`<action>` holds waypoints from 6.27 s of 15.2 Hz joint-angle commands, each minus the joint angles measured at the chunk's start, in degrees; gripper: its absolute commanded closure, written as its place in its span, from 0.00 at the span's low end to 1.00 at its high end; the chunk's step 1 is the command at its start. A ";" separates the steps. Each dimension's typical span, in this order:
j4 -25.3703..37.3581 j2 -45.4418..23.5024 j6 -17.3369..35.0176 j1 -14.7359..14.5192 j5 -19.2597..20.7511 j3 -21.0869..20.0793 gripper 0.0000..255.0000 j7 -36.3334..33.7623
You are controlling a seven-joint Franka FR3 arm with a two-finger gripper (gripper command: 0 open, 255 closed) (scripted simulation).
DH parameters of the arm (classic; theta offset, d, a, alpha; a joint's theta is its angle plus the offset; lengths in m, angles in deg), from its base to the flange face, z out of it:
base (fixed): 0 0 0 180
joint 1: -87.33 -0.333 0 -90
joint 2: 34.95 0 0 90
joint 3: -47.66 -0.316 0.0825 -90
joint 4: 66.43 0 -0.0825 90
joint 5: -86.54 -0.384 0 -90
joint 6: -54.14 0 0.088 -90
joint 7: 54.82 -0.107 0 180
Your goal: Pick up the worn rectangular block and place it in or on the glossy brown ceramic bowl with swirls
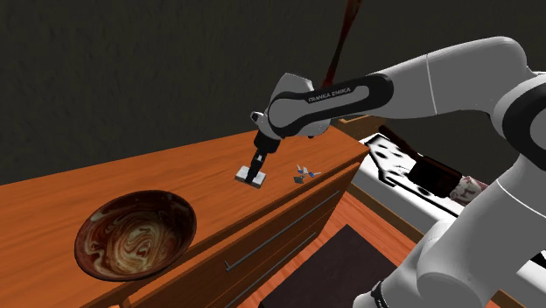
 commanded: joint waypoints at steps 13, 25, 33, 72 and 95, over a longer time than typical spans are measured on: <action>1.38 1.63 -3.01 0.10 0.46 0.10 1.00 -0.72; 6.75 5.41 -12.03 0.41 1.60 0.40 1.00 -2.69; 11.30 6.95 -18.03 0.59 2.19 0.60 1.00 -3.88; 29.63 -8.29 -15.17 -16.70 12.15 -20.47 1.00 -45.69; 24.13 -9.67 -8.43 -16.85 12.61 -20.40 0.00 -45.47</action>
